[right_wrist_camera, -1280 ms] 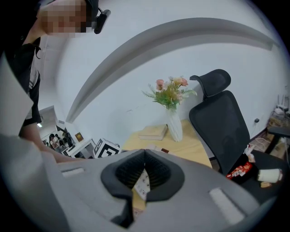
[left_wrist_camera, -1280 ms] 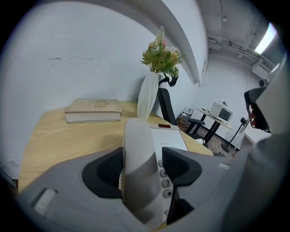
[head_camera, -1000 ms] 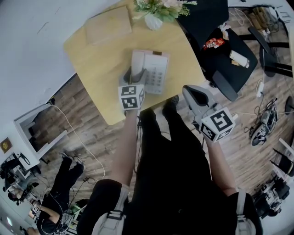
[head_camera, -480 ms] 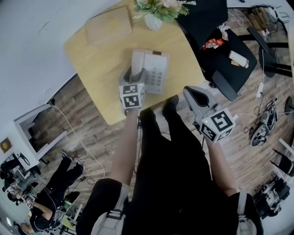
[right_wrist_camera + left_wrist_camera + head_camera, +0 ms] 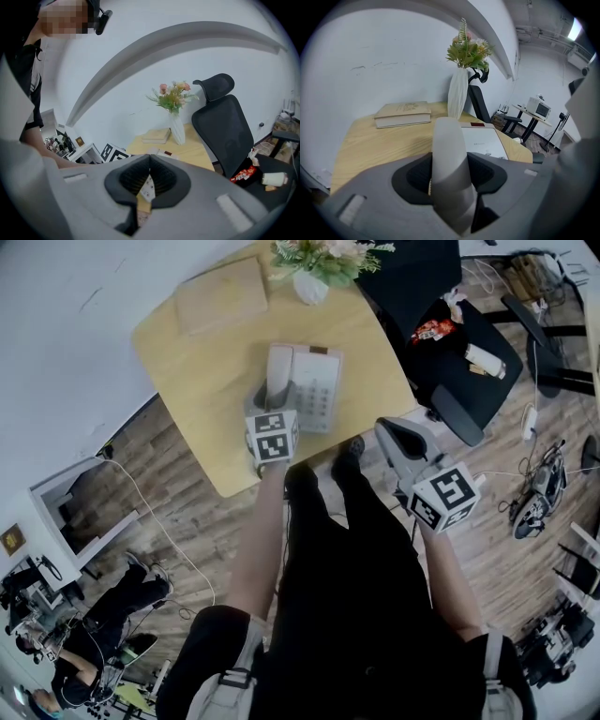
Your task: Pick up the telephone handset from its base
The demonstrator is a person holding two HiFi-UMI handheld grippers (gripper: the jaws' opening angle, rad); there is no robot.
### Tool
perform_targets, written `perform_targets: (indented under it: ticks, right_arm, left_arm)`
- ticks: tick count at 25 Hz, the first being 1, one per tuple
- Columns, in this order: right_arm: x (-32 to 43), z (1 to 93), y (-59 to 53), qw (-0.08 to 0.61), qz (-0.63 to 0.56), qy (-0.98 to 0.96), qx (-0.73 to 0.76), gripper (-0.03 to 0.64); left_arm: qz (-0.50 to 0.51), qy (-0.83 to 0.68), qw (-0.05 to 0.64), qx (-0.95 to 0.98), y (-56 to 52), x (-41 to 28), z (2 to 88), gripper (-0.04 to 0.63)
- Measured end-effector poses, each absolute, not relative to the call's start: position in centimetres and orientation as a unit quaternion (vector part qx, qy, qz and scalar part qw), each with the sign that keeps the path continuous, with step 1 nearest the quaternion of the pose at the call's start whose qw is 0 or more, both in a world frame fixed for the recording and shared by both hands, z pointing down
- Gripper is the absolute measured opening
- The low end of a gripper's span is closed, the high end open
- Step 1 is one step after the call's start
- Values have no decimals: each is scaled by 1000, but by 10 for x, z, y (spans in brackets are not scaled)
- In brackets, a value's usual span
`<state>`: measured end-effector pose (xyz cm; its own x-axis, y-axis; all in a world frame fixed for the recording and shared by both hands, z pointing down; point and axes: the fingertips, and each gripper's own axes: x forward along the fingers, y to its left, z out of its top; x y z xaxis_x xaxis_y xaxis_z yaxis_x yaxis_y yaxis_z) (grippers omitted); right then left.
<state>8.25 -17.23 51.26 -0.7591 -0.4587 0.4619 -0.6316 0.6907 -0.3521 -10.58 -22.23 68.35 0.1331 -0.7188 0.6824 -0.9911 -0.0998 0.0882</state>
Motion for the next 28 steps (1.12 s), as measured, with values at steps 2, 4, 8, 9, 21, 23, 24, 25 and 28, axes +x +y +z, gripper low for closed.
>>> perform_targets:
  ticks: [2,4,8,9,21,23,24,25,28]
  right_arm:
    - [84,512,-172,171,252,-903,303,3]
    - [84,510,-171,171,251,-903,305,3]
    - [85,508,-170,170,248,-902,309,3]
    - [86,506,-169,170,247,-902,311,3]
    - [89,482,-162,153,232,-899,339,3]
    - [87,478,-160,150,230,-898,344,3]
    - [86,476,-159,148,229,-898,346,3]
    - [85,474,-158,146,227,-897,349,3]
    - [81,469,-155,139,222,-896,359,3]
  left_arm:
    - [247,-610,279,699,-222,-105,683,222]
    - [248,-608,282,699,-223,-105,683,222]
    - [254,-602,291,699,-224,-106,683,222]
    - [256,-601,292,699,-223,-106,683,222]
    - [269,-580,294,711,-217,-107,663,221]
    - [267,-575,293,716,-215,-106,659,221]
    - [266,-572,292,719,-214,-106,656,221]
    - [264,-569,291,722,-213,-106,654,221]
    - [258,-559,286,734,-212,-105,644,221]
